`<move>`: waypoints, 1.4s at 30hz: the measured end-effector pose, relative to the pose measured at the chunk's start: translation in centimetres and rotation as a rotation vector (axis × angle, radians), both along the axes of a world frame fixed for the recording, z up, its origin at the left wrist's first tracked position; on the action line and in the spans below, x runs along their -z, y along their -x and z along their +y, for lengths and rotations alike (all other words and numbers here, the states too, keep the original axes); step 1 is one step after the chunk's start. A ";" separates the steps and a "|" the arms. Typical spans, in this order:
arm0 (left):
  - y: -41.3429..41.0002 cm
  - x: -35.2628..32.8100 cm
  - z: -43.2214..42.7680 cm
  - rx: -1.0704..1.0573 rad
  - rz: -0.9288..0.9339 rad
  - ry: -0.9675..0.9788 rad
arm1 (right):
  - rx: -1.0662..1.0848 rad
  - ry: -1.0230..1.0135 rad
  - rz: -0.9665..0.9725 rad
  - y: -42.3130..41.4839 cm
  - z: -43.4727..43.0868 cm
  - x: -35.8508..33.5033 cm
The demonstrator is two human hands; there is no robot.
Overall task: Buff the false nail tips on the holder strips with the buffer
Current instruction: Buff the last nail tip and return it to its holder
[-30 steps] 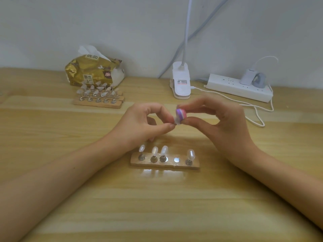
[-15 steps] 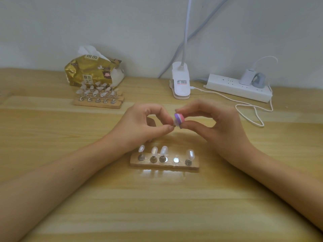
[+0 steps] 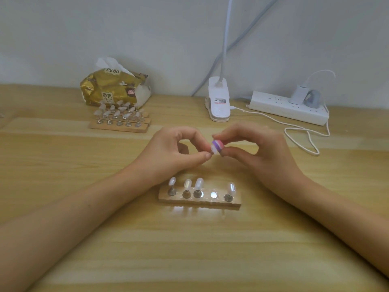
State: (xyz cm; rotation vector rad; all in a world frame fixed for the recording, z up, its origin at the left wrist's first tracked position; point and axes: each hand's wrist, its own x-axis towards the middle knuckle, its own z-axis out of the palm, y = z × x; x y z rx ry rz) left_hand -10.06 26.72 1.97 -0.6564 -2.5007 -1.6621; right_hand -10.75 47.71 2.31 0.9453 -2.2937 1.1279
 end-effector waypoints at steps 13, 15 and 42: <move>0.1 0.1 0.0 0.000 -0.003 -0.016 | -0.010 -0.056 0.158 -0.2 -0.3 0.0; 0.1 0.1 -0.1 0.006 -0.004 -0.014 | 0.022 -0.041 0.072 0.1 0.1 0.0; 0.5 -0.2 -0.2 -0.011 -0.073 -0.127 | -0.084 0.209 -0.146 -0.4 0.2 0.2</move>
